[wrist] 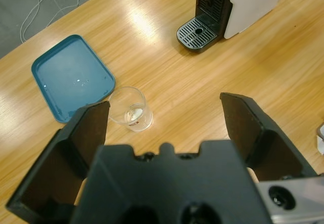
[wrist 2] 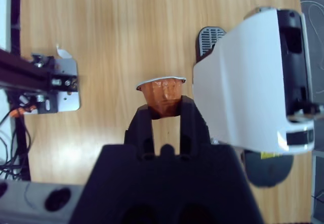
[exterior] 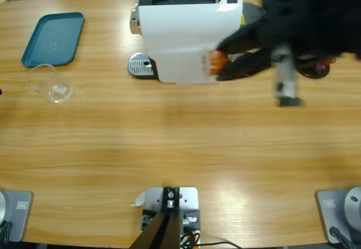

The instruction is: Pour coffee

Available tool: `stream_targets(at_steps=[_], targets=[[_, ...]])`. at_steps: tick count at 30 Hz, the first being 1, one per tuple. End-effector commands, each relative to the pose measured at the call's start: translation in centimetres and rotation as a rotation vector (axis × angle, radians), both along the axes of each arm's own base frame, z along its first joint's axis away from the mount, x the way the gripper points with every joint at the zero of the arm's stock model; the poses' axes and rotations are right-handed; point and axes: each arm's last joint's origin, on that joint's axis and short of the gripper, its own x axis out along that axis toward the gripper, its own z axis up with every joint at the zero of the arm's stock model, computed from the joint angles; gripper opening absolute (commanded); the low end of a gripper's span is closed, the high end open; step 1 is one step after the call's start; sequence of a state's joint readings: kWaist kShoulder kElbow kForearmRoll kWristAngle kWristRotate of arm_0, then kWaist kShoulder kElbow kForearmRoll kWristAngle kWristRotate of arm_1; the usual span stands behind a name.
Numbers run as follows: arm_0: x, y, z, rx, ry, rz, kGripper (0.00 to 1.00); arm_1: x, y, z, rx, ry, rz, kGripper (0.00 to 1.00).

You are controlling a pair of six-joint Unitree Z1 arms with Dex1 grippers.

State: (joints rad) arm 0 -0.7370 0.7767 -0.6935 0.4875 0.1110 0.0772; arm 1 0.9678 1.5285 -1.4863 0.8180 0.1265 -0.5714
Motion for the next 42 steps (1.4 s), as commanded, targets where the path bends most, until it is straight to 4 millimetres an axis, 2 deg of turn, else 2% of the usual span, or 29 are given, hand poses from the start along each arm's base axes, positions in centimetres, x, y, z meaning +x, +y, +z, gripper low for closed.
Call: stream_targets(at_steps=[1,5,9,13,21,33,42], targets=[[0.3,-0.4,-1.4,0.018,0.041,-0.011,0.945,3.7,6.1,-2.7,-0.084,0.036,0.032,0.0],[0.2,-0.4,-1.4,0.018,0.041,-0.011,0.945,5.5,8.5,-2.8,-0.103,-0.007,0.028,0.0],[0.1,-0.2,-1.4,0.012,0.038,-0.008,0.945,7.6,10.4,-4.0,-0.137,-0.035,0.019,0.0],[0.1,-0.3,-1.5,0.012,0.041,-0.009,0.945,9.6,9.5,-3.9,-0.133,-0.049,-0.036,0.0],[0.2,-0.4,-1.6,0.012,0.05,-0.017,0.945,13.2,7.1,-1.9,-0.119,-0.118,-0.122,0.0],[0.3,-0.5,-1.8,0.016,0.054,-0.019,0.945,15.8,9.3,-4.3,-0.144,-0.085,-0.105,0.0],[0.3,-0.5,-1.7,0.013,0.051,-0.019,0.945,16.5,9.6,-4.6,-0.148,-0.084,-0.113,0.0]])
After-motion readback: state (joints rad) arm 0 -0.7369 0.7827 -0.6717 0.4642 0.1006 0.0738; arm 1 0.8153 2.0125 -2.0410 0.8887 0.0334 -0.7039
